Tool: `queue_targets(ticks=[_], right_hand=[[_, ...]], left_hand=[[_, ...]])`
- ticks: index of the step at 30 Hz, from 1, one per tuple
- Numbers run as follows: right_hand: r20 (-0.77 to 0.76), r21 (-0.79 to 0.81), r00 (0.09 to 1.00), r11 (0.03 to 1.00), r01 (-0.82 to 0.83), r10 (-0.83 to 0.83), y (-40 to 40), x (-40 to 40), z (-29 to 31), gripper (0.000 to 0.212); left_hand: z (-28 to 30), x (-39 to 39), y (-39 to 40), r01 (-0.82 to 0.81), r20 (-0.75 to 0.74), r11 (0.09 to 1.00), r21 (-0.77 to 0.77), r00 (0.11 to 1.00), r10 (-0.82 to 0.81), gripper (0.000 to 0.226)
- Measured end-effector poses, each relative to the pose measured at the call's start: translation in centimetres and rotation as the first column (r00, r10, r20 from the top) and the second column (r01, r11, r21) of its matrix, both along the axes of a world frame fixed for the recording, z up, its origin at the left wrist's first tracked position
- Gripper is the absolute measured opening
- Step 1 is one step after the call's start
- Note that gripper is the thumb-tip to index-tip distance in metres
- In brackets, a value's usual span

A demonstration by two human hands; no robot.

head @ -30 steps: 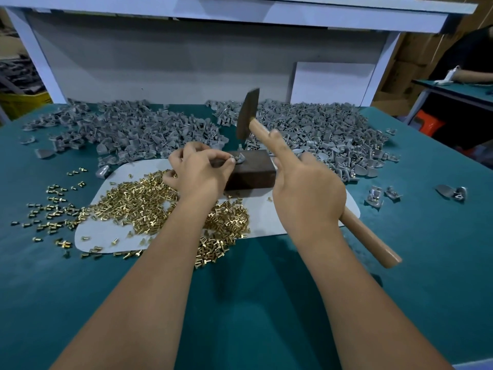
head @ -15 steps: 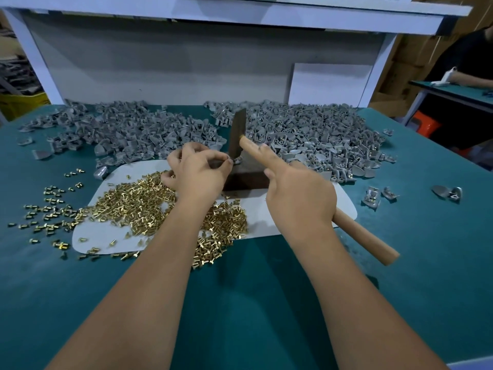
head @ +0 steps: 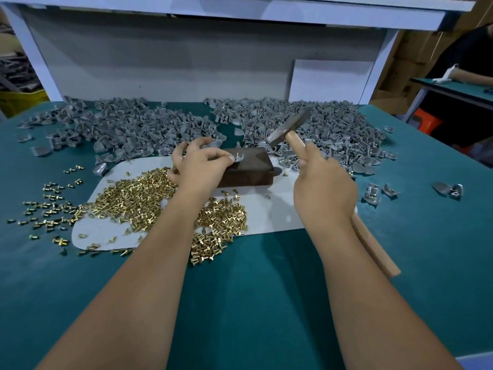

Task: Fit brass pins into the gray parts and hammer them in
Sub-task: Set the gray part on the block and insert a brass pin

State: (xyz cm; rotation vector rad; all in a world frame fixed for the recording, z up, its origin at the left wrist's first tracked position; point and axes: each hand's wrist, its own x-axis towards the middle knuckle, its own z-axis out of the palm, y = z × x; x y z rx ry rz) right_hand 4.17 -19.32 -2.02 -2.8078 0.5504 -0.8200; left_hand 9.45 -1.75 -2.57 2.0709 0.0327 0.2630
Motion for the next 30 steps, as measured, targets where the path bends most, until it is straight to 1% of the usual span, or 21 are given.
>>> queue_targets(ticks=[3, 6, 10, 14, 17, 19, 21, 24, 27, 30], right_hand=[[-0.031, 0.025, 0.999, 1.000, -0.012, 0.013, -0.3, 0.2, -0.5, 0.018], [-0.077, 0.062, 0.996, 0.998, -0.032, 0.036, -0.4, 0.4, -0.9, 0.011], [-0.111, 0.071, 0.993, 0.997, -0.039, 0.047, -0.5, 0.6, -1.3, 0.014], [-0.100, 0.018, 0.995, 1.000, -0.025, 0.027, -0.4, 0.6, -1.2, 0.010], [-0.102, -0.055, 0.995, 0.998, -0.009, 0.004, -0.3, 0.6, -1.2, 0.019], [-0.062, -0.090, 0.998, 0.996, -0.013, 0.008, -0.2, 0.7, -1.2, 0.022], [0.027, -0.054, 0.995, 0.994, -0.091, 0.093, 0.2, 0.8, -1.1, 0.023], [0.170, 0.049, 0.953, 0.964, -0.263, 0.251, 1.3, 0.8, -1.0, 0.023], [0.238, 0.189, 0.900, 0.891, -0.413, 0.366, 2.6, 0.8, -1.0, 0.032], [0.302, 0.330, 0.851, 0.790, -0.517, 0.430, 3.6, 1.0, -0.8, 0.034]], left_hand=[[-0.1, 0.0, 0.0, 0.003, 0.002, 1.000, -0.002, 1.000, -0.003, 0.018], [-0.2, 0.0, 0.0, 0.008, 0.006, 1.000, -0.007, 1.000, -0.007, 0.015], [-0.2, -0.2, 0.0, 0.014, 0.016, 1.000, 0.005, 1.000, -0.014, 0.014], [-0.1, -0.3, 0.1, 0.016, 0.023, 0.999, 0.043, 1.000, -0.017, 0.016], [-0.1, -0.2, 0.2, 0.026, 0.056, 0.999, 0.037, 0.998, -0.029, 0.016], [0.0, -0.2, 0.2, 0.046, 0.085, 0.998, 0.036, 0.995, -0.048, 0.015], [0.0, -0.2, 0.3, 0.075, 0.108, 0.997, 0.035, 0.991, -0.078, 0.016], [-0.1, -0.2, 0.4, 0.120, 0.138, 0.992, 0.022, 0.983, -0.122, 0.018], [-0.1, -0.3, 0.4, 0.139, 0.171, 0.990, 0.033, 0.975, -0.143, 0.023], [0.0, -0.4, 0.4, 0.166, 0.190, 0.985, 0.034, 0.967, -0.170, 0.024]])
